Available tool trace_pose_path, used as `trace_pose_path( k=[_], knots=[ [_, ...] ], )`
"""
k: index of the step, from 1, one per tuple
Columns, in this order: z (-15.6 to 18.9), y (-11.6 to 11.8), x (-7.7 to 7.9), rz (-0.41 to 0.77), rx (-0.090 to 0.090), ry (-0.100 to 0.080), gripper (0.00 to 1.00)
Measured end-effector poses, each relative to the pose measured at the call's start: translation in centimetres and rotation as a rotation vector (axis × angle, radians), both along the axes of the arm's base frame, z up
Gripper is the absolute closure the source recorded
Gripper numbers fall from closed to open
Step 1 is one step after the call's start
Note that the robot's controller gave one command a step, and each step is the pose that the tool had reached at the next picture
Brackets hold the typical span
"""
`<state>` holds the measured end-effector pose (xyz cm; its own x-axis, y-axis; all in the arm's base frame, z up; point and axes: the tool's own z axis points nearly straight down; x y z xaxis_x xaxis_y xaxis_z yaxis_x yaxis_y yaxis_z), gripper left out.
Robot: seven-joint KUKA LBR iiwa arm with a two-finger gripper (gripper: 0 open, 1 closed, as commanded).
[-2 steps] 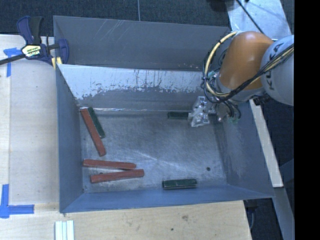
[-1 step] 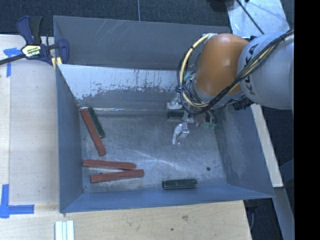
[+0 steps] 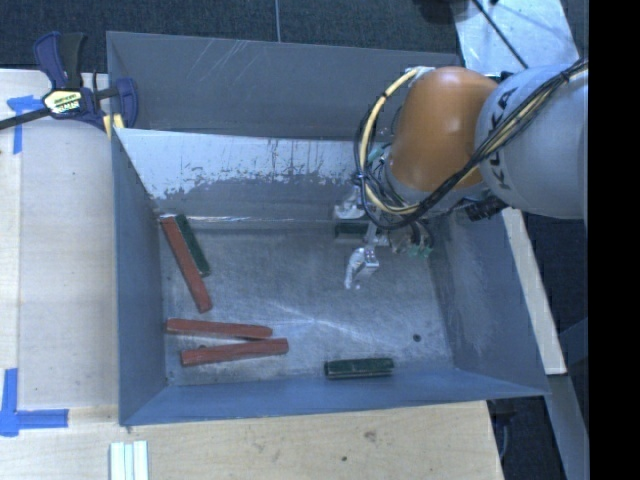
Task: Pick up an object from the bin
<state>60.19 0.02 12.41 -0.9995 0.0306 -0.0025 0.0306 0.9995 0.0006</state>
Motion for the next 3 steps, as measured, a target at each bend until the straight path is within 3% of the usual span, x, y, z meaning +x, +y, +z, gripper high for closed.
trace_pose_path(
  k=[1, 2, 3],
  knots=[
    [-3.5, -2.4, -0.3, 0.044, 0.000, -0.009, 0.00],
    [-4.3, -4.5, 1.4, 0.231, 0.003, -0.019, 0.00],
    [-2.9, -9.9, 1.5, 0.286, 0.000, -0.011, 0.00]
  ],
)
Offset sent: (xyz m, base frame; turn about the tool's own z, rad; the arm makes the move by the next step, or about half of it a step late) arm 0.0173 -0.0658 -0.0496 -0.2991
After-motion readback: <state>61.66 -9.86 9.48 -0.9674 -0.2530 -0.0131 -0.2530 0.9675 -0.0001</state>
